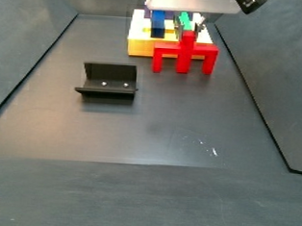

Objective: Pick up the red object. Move up. Move to above the board. Insert the red object.
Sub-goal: Move up, then move to above the board.

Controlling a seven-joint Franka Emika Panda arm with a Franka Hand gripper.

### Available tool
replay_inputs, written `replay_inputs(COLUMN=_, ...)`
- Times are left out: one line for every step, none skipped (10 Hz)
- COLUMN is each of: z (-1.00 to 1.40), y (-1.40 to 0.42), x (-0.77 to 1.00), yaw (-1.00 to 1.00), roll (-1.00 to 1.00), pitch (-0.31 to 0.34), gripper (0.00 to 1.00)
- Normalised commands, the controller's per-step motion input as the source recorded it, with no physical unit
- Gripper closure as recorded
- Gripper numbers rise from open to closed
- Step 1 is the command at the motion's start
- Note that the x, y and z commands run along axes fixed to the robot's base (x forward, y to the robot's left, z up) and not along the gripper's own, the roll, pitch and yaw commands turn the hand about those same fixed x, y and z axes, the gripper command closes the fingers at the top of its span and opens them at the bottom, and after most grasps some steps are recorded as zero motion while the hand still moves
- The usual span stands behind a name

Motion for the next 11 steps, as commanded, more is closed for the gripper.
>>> replay_inputs(z=0.74, y=0.01, x=-0.08, yaw=0.07, roll=0.00, pitch=0.025, gripper=1.00)
replay_inputs(z=0.49, y=-0.01, x=-0.09, yaw=0.06, roll=-0.04, pitch=0.001, gripper=1.00)
replay_inputs(z=0.30, y=-0.01, x=-0.06, yaw=0.04, roll=-0.05, pitch=-0.013, gripper=1.00)
replay_inputs(z=1.40, y=0.00, x=0.00, yaw=0.00, roll=0.00, pitch=0.000, gripper=1.00)
replay_inputs(z=1.40, y=0.00, x=-0.01, yaw=-0.01, roll=0.00, pitch=0.030, gripper=1.00)
replay_inputs(z=1.40, y=0.00, x=-0.03, yaw=-0.01, roll=-0.04, pitch=0.039, gripper=1.00)
replay_inputs(z=1.40, y=0.01, x=0.06, yaw=-0.01, roll=-0.05, pitch=0.054, gripper=1.00)
replay_inputs(z=0.80, y=0.00, x=0.05, yaw=-0.01, roll=-0.04, pitch=0.094, gripper=1.00)
replay_inputs(z=0.32, y=0.00, x=0.03, yaw=-0.01, roll=-0.05, pitch=0.084, gripper=1.00)
replay_inputs(z=0.39, y=-1.40, x=0.45, yaw=-0.34, roll=-0.04, pitch=0.244, gripper=1.00)
replay_inputs(z=0.37, y=-1.40, x=0.44, yaw=-0.33, roll=-0.03, pitch=0.250, gripper=1.00)
